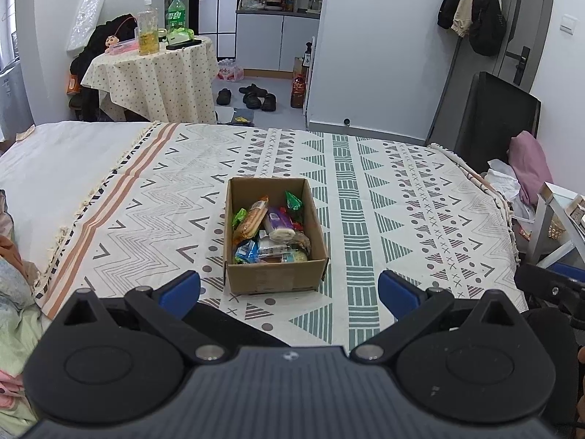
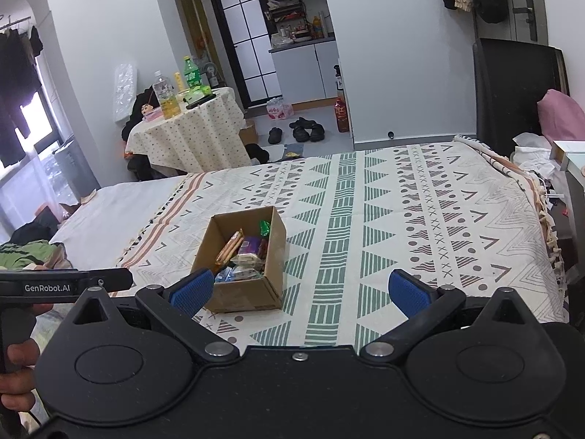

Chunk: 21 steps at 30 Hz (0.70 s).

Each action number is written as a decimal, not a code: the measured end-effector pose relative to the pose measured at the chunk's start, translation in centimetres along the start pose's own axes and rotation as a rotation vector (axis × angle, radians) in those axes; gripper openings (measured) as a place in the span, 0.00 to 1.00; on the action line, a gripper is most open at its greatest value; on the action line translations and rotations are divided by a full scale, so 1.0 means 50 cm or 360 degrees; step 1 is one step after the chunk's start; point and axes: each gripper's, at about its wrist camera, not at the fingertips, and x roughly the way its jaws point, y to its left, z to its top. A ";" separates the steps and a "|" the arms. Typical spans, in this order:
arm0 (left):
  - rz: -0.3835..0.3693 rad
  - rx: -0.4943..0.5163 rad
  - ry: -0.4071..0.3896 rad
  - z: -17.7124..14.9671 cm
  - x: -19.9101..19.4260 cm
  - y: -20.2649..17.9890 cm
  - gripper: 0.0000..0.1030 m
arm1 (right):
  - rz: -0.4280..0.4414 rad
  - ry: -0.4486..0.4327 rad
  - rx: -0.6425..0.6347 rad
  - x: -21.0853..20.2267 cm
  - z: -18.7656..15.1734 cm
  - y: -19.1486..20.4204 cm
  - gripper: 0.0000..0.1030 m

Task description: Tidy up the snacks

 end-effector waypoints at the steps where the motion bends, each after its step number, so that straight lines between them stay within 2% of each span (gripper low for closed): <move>1: 0.0001 -0.0001 -0.0001 0.000 0.000 0.001 1.00 | -0.0001 0.0003 0.0001 0.001 0.000 0.001 1.00; 21: -0.0015 0.0037 0.0002 0.001 -0.002 -0.005 1.00 | -0.0007 0.0012 0.0007 0.002 -0.005 0.005 1.00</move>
